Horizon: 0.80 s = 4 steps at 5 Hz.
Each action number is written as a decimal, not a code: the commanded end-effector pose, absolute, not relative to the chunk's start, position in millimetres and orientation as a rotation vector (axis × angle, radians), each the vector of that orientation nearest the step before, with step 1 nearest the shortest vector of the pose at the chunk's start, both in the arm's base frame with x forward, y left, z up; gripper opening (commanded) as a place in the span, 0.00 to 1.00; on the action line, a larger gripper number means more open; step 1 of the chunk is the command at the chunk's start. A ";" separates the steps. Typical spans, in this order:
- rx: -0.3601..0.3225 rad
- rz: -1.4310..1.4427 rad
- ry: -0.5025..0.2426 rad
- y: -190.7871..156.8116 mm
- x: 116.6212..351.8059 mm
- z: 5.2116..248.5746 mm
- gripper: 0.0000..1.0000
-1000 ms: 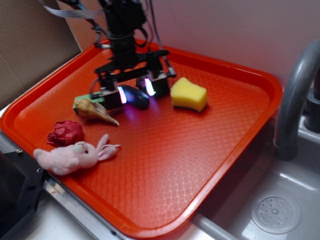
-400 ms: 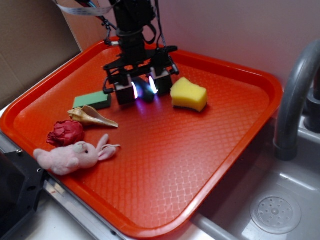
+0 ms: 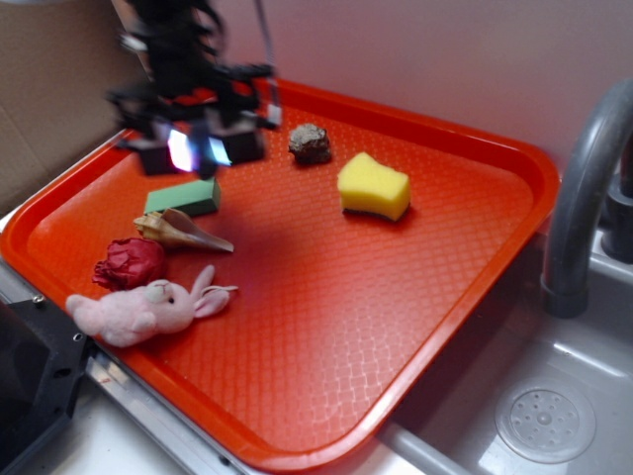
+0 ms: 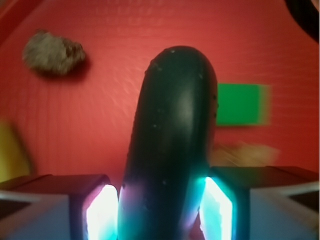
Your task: Grab the plastic pickle.
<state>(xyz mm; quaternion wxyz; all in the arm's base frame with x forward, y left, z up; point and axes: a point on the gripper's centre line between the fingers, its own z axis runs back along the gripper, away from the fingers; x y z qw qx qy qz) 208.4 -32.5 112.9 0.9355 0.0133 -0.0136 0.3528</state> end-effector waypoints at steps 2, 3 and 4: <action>-0.029 0.220 0.060 -10.0 230.7 217.8 0.00; 0.014 0.229 0.074 -13.6 235.7 214.8 0.00; 0.012 0.231 0.061 -15.9 234.9 214.1 0.00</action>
